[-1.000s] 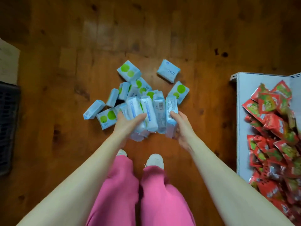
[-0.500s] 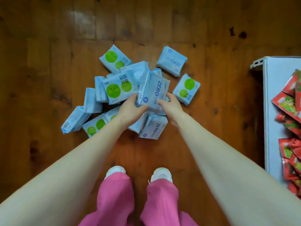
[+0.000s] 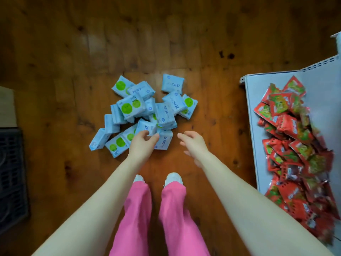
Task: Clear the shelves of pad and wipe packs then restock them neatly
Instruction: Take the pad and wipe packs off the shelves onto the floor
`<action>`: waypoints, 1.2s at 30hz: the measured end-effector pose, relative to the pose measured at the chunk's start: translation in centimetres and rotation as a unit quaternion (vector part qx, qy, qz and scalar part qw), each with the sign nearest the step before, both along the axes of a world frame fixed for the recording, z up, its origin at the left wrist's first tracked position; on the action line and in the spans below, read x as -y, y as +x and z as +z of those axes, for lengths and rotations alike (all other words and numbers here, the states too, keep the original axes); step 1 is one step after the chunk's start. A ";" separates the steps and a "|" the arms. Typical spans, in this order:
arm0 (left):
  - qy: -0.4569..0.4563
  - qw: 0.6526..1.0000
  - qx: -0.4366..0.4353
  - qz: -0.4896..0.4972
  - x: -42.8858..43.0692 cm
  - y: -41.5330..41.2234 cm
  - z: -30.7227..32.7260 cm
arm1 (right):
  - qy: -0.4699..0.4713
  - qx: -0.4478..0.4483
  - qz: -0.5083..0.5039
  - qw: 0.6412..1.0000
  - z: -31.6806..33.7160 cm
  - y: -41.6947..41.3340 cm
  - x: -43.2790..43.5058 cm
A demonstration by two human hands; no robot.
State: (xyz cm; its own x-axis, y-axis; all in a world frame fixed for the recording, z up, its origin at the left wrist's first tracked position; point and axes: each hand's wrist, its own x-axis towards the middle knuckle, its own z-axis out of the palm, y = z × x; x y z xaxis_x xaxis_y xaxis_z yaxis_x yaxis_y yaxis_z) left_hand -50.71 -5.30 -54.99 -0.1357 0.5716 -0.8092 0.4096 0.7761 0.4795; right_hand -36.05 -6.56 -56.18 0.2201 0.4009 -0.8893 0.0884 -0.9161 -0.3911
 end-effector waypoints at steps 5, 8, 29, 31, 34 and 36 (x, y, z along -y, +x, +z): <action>0.013 0.999 0.021 0.020 0.6 1.4 8.6 | 0.026 -0.018 -0.038 0.999 9.6 2.2 0.9; 0.023 0.997 0.061 0.037 0.9 2.1 13.6 | 0.061 -0.022 -0.074 0.995 15.0 2.9 1.6; 0.226 0.914 0.283 -0.184 2.1 21.2 43.9 | 0.360 0.079 -0.325 0.871 48.2 20.6 14.2; 0.236 0.900 0.301 -0.209 2.5 25.0 45.7 | 0.379 0.099 -0.328 0.859 49.8 24.1 15.1; 0.244 0.883 0.326 -0.232 3.0 30.0 47.8 | 0.400 0.120 -0.339 0.843 51.9 28.9 16.0; 0.252 0.877 0.328 -0.242 3.1 32.8 48.9 | 0.411 0.126 -0.343 0.835 52.9 31.5 16.6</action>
State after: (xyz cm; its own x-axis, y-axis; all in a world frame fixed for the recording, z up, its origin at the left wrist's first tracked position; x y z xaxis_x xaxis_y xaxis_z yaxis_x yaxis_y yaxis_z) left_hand -17.91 -8.39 -6.11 0.6231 0.7412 -0.2495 0.1401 0.2081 0.9680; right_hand -4.51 -23.11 -3.30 0.7873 0.5558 -0.2670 -0.1729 -0.2166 -0.9608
